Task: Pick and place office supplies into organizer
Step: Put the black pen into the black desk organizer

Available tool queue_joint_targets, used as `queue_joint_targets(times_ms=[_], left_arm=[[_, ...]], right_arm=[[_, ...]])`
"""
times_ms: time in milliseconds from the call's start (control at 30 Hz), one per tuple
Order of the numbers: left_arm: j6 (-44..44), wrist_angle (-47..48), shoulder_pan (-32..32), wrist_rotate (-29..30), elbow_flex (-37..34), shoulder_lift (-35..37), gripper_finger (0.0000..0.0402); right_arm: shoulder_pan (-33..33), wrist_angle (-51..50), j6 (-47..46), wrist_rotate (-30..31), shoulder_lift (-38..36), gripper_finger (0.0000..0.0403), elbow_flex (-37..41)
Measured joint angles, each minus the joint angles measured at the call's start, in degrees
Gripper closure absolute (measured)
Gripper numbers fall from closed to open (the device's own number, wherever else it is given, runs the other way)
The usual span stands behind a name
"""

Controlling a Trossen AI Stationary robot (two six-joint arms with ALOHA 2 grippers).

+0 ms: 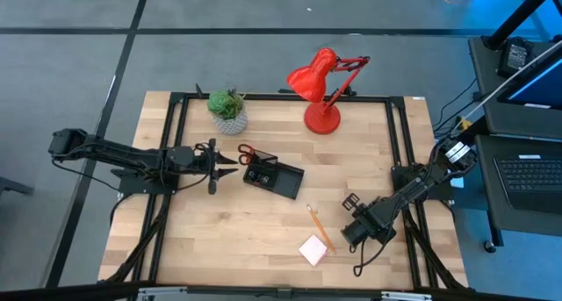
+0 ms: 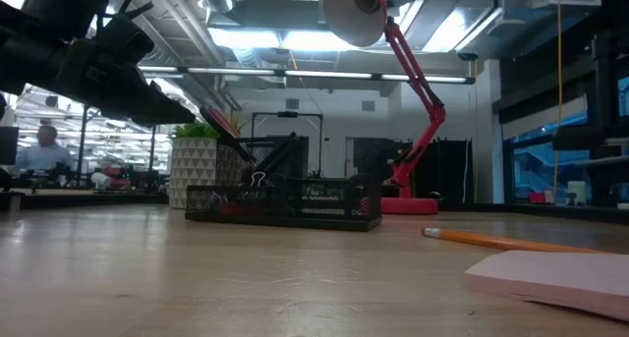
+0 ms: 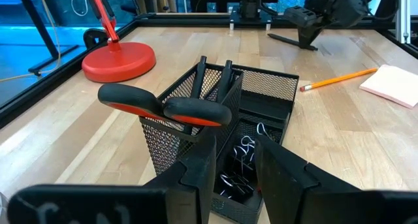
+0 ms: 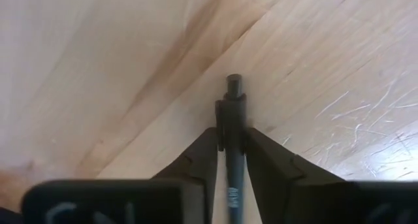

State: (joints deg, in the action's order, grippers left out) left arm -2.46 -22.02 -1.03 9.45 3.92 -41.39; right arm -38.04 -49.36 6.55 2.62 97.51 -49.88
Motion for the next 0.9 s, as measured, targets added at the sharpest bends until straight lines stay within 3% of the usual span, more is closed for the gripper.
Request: queue_joint_targets(times_ms=[233, 900], left_arm=[[0.00, 0.01, 0.01, 0.02, 0.00, 0.00, 0.0302], [0.01, 0.02, 0.02, 0.01, 0.00, -0.02, 0.0302]], right_arm=[[0.00, 0.06, -0.07, 0.14, 0.00, 0.0358, -0.05], [0.07, -2.11, -3.18, 0.51, 0.37, 0.0373, -3.24]])
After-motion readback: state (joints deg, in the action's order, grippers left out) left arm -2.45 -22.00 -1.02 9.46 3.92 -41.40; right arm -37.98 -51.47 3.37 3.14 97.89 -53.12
